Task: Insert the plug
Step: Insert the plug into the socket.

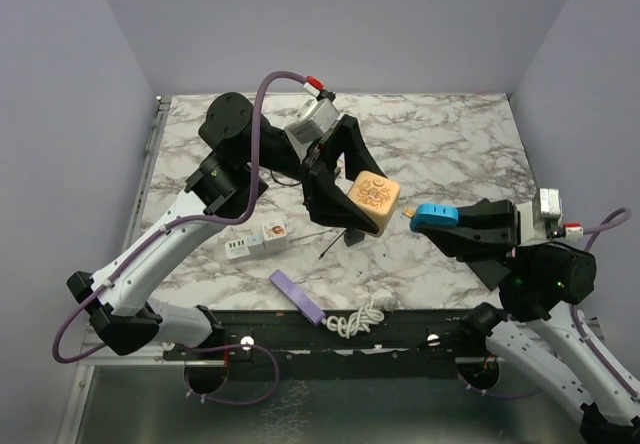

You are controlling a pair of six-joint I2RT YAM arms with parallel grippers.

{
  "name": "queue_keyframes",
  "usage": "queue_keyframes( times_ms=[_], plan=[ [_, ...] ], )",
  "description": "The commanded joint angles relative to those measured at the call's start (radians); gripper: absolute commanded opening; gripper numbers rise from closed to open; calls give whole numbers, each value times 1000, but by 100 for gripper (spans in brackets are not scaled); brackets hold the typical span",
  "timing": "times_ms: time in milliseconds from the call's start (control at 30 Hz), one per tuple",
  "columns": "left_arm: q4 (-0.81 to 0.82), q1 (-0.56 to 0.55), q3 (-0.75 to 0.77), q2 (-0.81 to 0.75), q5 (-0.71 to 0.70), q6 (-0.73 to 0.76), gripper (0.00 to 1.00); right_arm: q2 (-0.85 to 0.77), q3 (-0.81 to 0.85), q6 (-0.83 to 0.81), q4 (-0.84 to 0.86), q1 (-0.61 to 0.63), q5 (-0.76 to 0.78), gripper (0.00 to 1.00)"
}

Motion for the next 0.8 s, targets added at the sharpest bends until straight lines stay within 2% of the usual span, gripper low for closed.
queue_keyframes(
  times_ms=[0,400,767],
  plan=[
    [38,3,-8,5,18,11,0,37,39,39,53,4,-2,1],
    [55,52,-44,5,18,45,0,42,111,42,-83,4,2,1],
    [60,57,-45,7,7,62,0,103,144,94,-81,5,-6,0]
  ],
)
